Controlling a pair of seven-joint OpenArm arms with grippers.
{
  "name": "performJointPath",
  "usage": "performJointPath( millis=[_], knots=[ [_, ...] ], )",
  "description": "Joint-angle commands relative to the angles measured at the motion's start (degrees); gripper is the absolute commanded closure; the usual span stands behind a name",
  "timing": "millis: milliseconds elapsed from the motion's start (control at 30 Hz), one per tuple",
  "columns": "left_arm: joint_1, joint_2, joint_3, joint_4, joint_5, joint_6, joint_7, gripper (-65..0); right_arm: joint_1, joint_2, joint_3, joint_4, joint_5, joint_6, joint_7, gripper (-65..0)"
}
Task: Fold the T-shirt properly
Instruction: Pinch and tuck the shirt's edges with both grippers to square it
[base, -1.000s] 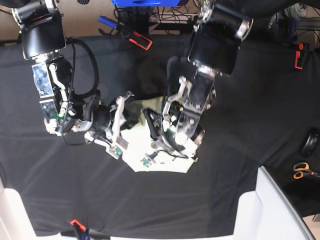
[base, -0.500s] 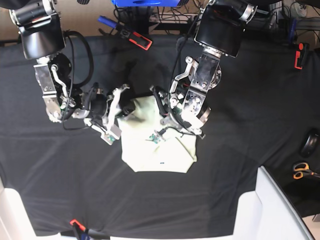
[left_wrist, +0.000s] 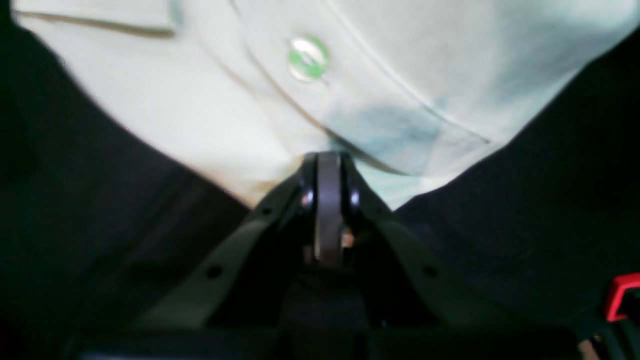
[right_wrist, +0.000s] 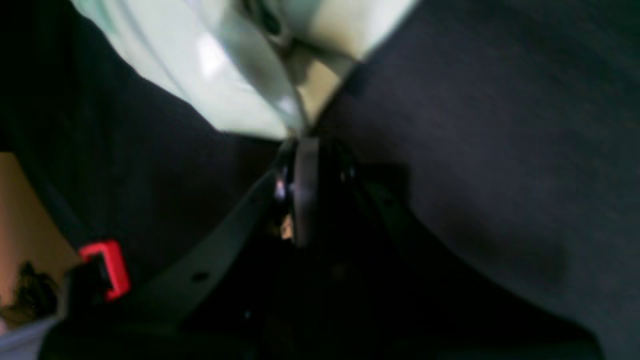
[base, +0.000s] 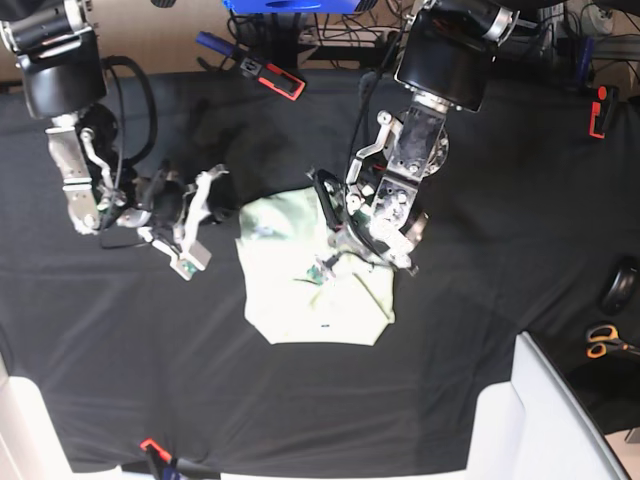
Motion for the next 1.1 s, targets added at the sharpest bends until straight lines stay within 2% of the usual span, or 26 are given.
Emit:
performJointPath(
  millis=[0, 100, 200, 433, 533, 667, 800, 900, 1067],
  knots=[
    [-1.5, 0.1, -0.2, 3.4, 0.2, 0.2, 0.7, 0.0, 1.3, 0.5, 0.3, 3.8, 1.4, 0.6, 0.1, -4.4],
    [-1.5, -1.1, -0.2, 10.1, 0.1, 0.2, 2.0, 0.0, 1.2, 0.1, 0.4, 11.8, 1.4, 0.6, -5.2, -4.4],
    [-1.5, -1.0, -0.2, 11.0, 0.1, 0.2, 2.0, 0.0, 1.8, -1.5, 0.4, 15.0, 1.4, 0.6, -8.2, -4.4],
    [0.5, -0.9, -0.2, 8.8, 0.1, 0.2, 1.7, 0.0, 5.3, -5.3, 0.1, 11.3, 1.4, 0.6, -9.1, -4.4],
    [0.6, -1.0, -0.2, 8.8, 0.1, 0.2, 1.7, 0.0, 5.3, -5.0, 0.4, 11.3, 1.4, 0.6, -9.3, -4.4],
    [0.6, -1.9, -0.3, 8.7, 0.1, 0.2, 1.7, 0.0, 4.5, -1.5, 0.4, 11.2, 1.6, -5.0, -9.3, -4.4],
    [0.1, -2.0, -0.6, 9.3, 0.1, 0.2, 1.7, 0.0, 4.3, 0.0, 0.5, 12.8, 1.7, -5.9, -10.9, -4.4],
    [0.0, -1.7, -5.4, 11.5, 0.0, 0.2, 1.6, 0.0, 4.3, -0.2, 0.6, 17.2, 1.8, -6.0, -13.2, -4.4],
    [-0.1, -1.8, -12.2, 18.6, 0.0, 0.2, 1.7, 0.0, 5.3, -4.1, 0.5, 23.4, 1.7, -6.0, -17.0, -4.4]
  ],
)
